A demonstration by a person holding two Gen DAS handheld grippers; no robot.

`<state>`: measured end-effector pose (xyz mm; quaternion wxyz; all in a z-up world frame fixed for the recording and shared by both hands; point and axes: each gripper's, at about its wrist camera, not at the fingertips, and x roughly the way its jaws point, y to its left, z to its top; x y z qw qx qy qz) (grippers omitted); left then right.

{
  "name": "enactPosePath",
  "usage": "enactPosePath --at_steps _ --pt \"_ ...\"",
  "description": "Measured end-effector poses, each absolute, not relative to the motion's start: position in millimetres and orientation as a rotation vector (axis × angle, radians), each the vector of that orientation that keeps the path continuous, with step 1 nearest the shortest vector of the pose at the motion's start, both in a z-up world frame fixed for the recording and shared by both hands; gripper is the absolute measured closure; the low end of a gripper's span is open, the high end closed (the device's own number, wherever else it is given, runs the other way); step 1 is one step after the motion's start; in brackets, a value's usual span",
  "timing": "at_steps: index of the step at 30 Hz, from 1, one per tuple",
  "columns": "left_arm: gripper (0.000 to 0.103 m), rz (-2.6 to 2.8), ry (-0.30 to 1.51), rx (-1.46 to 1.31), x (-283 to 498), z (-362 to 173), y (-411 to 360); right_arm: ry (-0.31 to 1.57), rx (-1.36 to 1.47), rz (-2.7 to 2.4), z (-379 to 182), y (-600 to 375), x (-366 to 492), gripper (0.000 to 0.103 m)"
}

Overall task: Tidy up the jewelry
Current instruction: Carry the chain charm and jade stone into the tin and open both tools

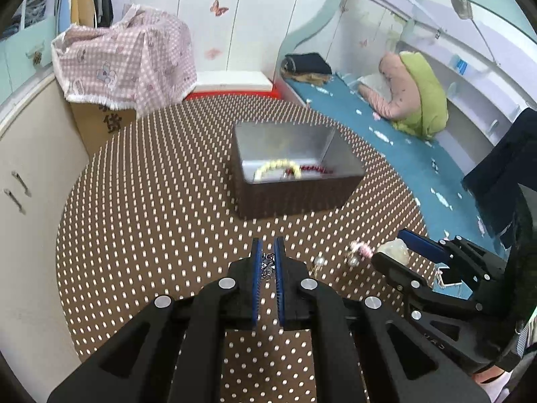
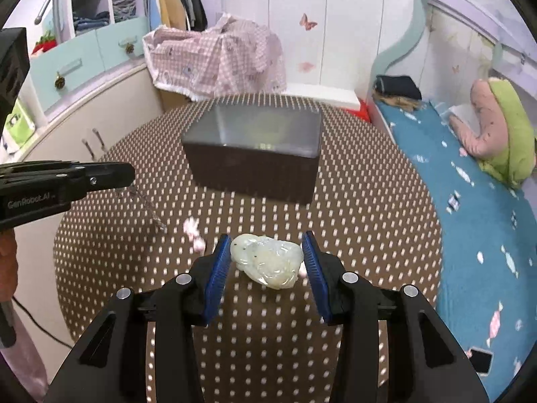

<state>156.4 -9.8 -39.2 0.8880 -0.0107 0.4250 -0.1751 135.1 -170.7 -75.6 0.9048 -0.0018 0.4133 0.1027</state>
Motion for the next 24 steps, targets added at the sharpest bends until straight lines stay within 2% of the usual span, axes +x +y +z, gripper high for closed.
enactPosePath --at_steps 12,24 --pt "0.097 -0.355 0.769 -0.022 194.6 19.2 -27.5 0.755 0.030 0.184 -16.5 -183.9 195.9 0.060" --pt "0.097 -0.353 0.825 -0.014 256.4 15.7 -47.8 0.774 0.061 0.184 -0.1 -188.6 260.3 0.060"
